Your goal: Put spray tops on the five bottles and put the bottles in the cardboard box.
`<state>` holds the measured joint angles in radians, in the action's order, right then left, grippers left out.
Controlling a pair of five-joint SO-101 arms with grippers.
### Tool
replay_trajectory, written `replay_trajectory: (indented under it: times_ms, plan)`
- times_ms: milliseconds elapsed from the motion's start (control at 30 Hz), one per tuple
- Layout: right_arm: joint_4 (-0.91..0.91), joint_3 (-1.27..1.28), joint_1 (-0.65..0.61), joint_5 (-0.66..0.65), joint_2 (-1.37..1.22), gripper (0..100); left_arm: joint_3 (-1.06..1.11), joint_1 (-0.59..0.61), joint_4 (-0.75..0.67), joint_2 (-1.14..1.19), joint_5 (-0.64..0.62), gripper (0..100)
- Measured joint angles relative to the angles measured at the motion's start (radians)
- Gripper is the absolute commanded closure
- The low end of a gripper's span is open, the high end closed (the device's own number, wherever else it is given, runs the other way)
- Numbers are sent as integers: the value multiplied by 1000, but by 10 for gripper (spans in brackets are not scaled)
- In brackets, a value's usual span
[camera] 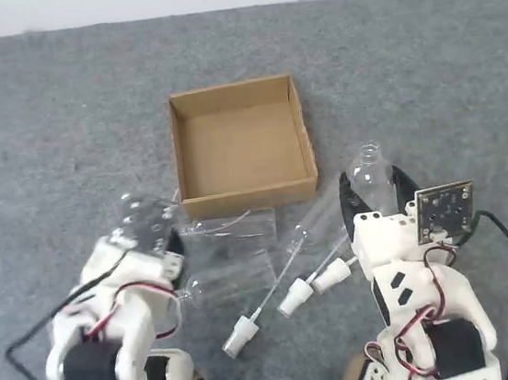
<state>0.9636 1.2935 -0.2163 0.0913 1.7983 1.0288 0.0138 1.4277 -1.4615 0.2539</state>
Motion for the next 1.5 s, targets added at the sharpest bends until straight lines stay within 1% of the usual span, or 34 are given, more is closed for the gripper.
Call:
replay_trajectory:
  times_ms: [100,267,533,733,867,1000,1100,1267,1433,1500]
  plan:
    - [0,0,0,0,0,965,-20,-97,32,114,0,800]
    - [0,0,0,0,0,965,-18,-226,34,275,0,801]
    - [0,0,92,0,0,965,12,-427,-11,456,0,801]
    - [0,0,100,2,0,965,54,-540,-74,559,-2,801]
    - [0,0,98,2,0,965,75,-591,-109,651,-5,801]
    - [0,0,98,2,0,965,75,-589,-135,741,-5,801]
    - [0,0,98,2,0,965,77,-595,-187,815,-5,803]
    - [0,0,98,2,0,965,117,-595,-290,934,-5,867]
    - [0,0,98,2,0,965,117,-597,-333,1019,-5,893]
    - [0,0,98,2,0,965,117,-597,-348,1042,-5,918]
